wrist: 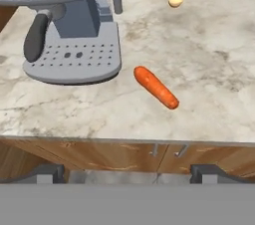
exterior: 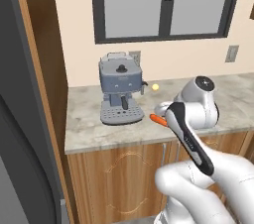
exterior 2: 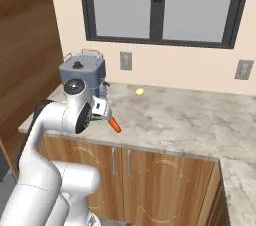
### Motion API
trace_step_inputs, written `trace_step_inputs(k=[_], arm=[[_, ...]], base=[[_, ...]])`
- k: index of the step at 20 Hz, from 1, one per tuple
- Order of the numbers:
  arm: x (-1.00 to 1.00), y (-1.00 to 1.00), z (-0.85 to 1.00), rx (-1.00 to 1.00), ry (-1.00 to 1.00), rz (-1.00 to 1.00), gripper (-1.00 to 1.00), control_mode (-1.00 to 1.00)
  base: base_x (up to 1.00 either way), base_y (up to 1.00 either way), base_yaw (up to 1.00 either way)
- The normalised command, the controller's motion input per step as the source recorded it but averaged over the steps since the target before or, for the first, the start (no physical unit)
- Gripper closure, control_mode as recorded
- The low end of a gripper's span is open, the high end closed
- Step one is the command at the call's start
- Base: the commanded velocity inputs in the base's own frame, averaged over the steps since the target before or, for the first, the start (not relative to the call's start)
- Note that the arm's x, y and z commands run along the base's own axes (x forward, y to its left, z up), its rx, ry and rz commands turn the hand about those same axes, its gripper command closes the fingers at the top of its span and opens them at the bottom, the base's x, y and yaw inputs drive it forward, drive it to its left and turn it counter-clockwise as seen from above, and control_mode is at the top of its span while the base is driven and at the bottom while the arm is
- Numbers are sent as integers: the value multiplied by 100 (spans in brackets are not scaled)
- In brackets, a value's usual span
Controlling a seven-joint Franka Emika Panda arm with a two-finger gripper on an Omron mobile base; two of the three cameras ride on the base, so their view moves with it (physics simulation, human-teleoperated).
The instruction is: Place the carrots inside the fridge drawer. Close the drawer after placing the vegetables.
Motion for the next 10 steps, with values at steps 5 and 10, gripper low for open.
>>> trace_step_inputs(k=[5, 10], arm=[[67, -1, -25, 0, 10, 11, -100, -100], [32, -6, -24, -3, 3, 9, -100, -100]], base=[[0, 0, 0], [0, 0, 0]])
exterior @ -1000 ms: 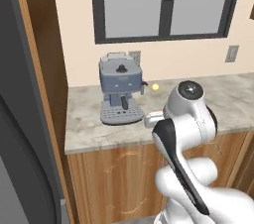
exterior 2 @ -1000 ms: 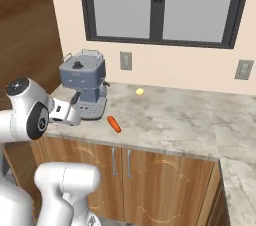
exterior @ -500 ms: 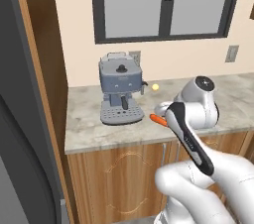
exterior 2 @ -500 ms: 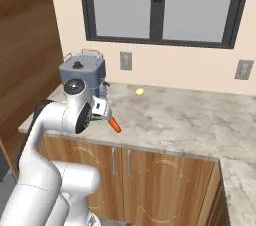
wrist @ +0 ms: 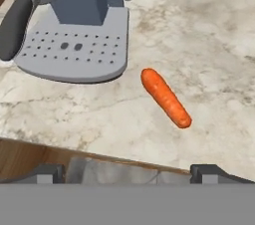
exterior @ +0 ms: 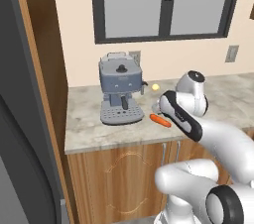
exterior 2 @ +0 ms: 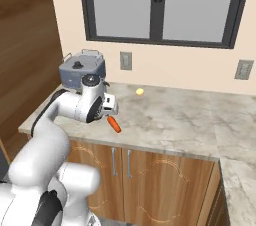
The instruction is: Place the carrots inside the fridge drawer. Close the drawer after placing the vegetables.
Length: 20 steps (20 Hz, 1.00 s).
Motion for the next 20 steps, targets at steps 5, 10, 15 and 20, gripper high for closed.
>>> trace_step_inputs(k=[5, 10, 15, 20], arm=[[9, -3, -46, -8, 5, 7, -100, -100], [14, -20, -34, -7, 3, 8, -100, -100], [29, -20, -34, -3, 6, 7, -100, -100], [26, -17, -17, 0, 0, 6, -100, -100]], base=[[0, 0, 0], [0, 0, 0], [0, 0, 0], [0, 0, 0]])
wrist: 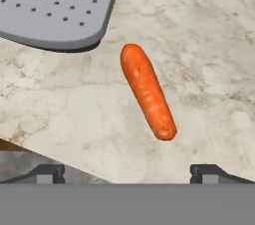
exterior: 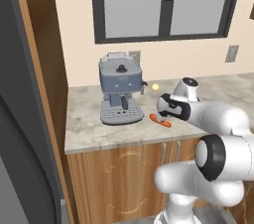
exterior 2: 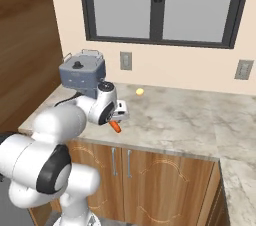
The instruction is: Place the carrots inside the fridge drawer. Close the drawer after placing the vegetables.
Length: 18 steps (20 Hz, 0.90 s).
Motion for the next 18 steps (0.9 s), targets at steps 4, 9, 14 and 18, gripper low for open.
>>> trace_step_inputs(k=[4, 9, 14, 18], arm=[[21, -4, -13, -1, 0, 5, -100, -100], [8, 0, -35, -5, 0, 4, -100, -100], [19, 0, -38, -6, 0, 1, -100, -100], [36, 0, -29, -1, 1, 1, -100, -100]], base=[[0, 0, 0], [0, 0, 0], [0, 0, 0], [0, 0, 0]])
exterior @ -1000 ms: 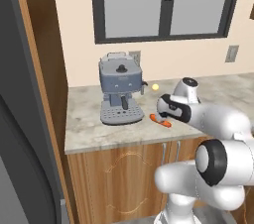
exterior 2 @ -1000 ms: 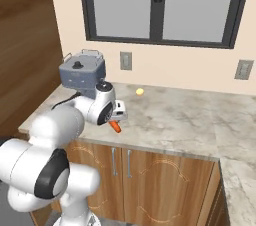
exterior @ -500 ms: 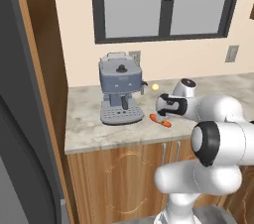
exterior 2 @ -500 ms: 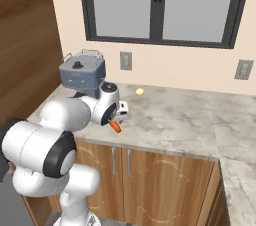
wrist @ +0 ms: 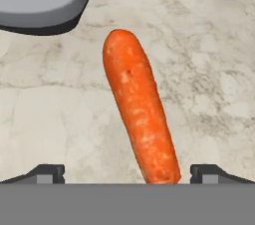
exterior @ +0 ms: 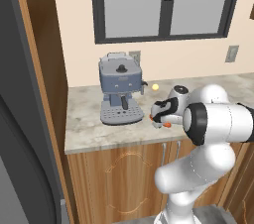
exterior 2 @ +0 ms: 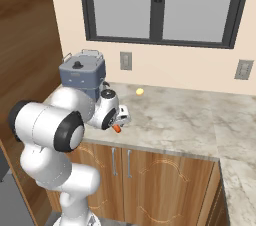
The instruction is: Place the carrots inside the fridge drawer. Close the drawer after placing the vegetables.
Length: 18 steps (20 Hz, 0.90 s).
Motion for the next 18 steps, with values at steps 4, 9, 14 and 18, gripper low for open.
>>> trace_step_inputs(k=[4, 9, 14, 18], arm=[[32, 0, -30, 0, 1, 3, -100, -100], [29, 0, -20, 0, 1, 4, -100, -100], [26, 0, -29, 0, 2, 5, -100, -100], [0, 12, -52, -6, 1, 5, 100, -100]], base=[[0, 0, 0], [0, 0, 0], [0, 0, 0], [0, 0, 0]])
